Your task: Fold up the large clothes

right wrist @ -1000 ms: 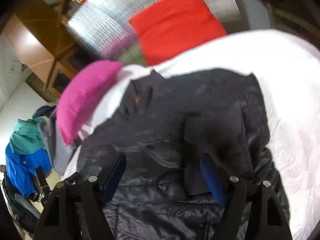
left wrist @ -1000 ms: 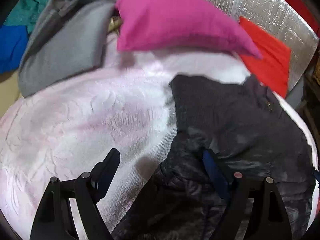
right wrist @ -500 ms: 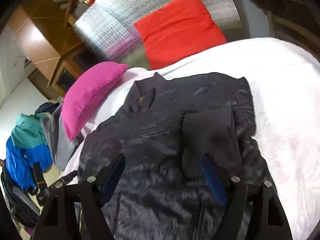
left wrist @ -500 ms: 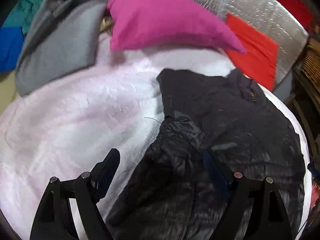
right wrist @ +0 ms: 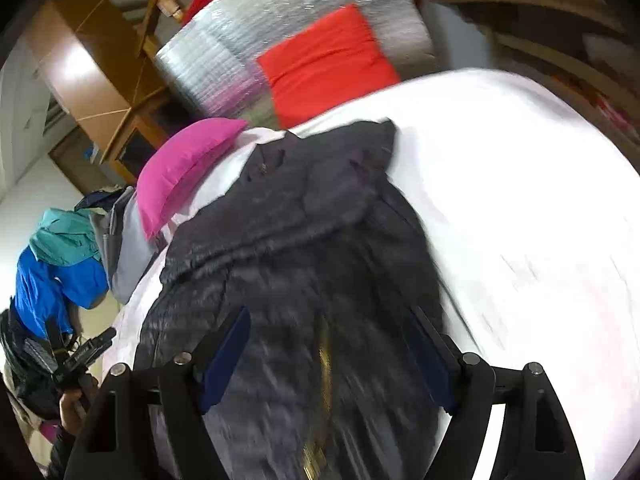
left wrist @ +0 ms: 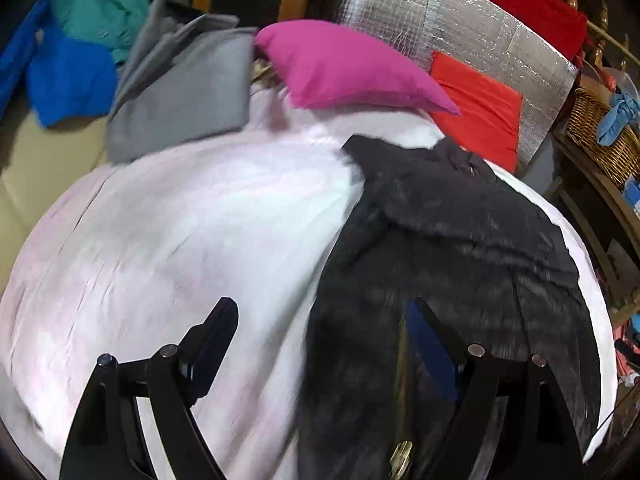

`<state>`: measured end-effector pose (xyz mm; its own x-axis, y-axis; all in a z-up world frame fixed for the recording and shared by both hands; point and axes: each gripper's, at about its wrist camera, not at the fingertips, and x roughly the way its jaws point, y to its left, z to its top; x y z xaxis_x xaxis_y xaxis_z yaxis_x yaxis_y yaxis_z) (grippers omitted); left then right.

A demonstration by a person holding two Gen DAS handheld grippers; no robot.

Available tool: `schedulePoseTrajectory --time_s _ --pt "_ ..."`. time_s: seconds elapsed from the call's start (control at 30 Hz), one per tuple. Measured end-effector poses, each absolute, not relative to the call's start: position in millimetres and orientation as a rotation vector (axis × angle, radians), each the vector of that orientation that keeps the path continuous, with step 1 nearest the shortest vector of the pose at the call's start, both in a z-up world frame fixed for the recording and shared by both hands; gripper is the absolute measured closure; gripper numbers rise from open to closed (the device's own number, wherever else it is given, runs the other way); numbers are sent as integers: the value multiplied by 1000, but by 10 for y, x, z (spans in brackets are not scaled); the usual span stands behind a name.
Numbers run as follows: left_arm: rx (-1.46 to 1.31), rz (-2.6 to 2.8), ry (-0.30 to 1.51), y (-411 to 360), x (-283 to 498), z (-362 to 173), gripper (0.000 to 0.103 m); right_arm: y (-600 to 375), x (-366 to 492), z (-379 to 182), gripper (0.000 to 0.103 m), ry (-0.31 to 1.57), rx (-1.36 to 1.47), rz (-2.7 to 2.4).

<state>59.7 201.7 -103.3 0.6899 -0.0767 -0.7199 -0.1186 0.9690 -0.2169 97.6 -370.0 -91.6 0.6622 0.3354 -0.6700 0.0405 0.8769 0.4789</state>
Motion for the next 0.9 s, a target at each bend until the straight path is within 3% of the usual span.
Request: schedulePoseTrajectory --time_s 0.37,0.8,0.9 --pt "-391 -6 931 2389 -367 -1545 17 -3978 -128 -1559 22 952 712 190" --pt "-328 -96 970 2028 -553 -1645 17 -3710 -163 -1705 22 949 751 269" --pt "-302 -106 988 1965 -528 -1678 17 -3706 -175 -1709 28 955 742 260"
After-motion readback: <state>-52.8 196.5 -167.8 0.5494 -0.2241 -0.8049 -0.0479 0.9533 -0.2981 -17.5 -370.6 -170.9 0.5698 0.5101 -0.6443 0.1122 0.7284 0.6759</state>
